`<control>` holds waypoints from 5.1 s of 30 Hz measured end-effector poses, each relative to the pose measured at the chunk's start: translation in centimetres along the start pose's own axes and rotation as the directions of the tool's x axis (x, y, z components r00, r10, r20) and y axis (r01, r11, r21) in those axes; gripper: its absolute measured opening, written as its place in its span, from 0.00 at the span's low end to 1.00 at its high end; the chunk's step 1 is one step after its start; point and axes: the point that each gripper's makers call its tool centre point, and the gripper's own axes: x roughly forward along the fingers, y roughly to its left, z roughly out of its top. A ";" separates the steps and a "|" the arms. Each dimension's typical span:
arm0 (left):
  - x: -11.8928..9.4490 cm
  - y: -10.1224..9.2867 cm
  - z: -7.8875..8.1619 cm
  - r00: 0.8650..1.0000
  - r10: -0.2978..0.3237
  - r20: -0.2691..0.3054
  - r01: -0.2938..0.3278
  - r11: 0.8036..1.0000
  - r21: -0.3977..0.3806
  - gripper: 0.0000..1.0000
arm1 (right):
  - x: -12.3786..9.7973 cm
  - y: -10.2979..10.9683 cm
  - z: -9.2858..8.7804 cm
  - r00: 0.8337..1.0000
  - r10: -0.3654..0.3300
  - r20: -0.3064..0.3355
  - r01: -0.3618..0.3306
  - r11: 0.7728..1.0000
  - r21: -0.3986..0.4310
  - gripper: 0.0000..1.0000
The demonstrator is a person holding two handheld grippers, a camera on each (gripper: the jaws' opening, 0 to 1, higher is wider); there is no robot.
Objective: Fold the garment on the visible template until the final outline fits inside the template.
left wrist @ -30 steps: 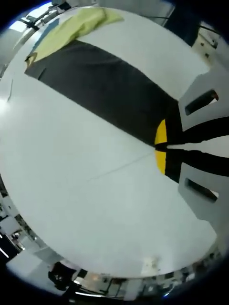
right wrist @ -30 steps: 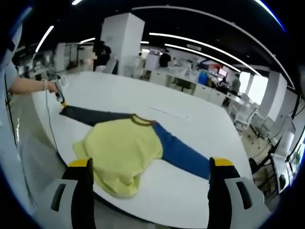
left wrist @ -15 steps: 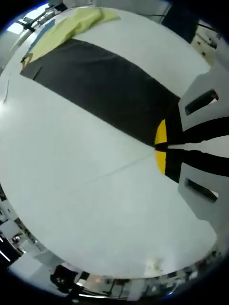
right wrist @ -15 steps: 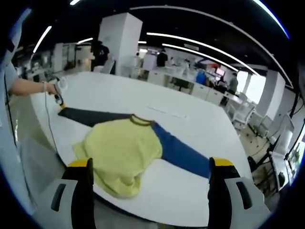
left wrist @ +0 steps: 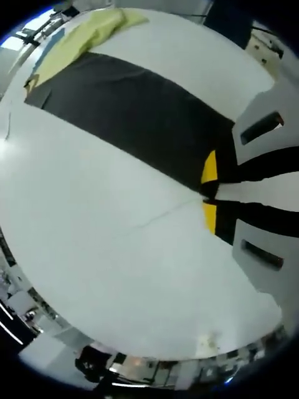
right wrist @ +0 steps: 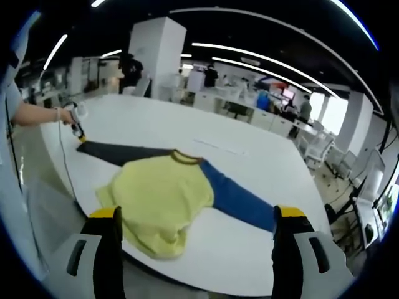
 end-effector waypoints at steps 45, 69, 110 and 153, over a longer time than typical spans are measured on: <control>-24.3 -19.7 9.4 0.587 -0.280 0.760 0.321 0.942 0.100 0.81 | 0.5 -0.3 0.9 0.990 0.104 0.093 -0.099 0.993 -0.057 1.00; -26.8 -26.2 8.0 0.575 -0.296 0.763 0.323 0.939 0.121 0.99 | -0.9 -1.2 0.1 0.978 0.179 0.106 -0.169 0.980 -0.101 1.00; -23.9 -29.4 10.1 0.600 -0.327 0.730 0.360 0.925 0.118 0.86 | 0.8 -3.1 -2.5 0.981 0.156 0.114 -0.155 0.988 -0.018 1.00; -18.3 -30.2 10.7 0.670 -0.360 0.650 0.450 0.893 0.031 0.56 | 3.8 -3.0 -4.2 0.979 0.198 0.043 -0.199 0.979 0.032 0.87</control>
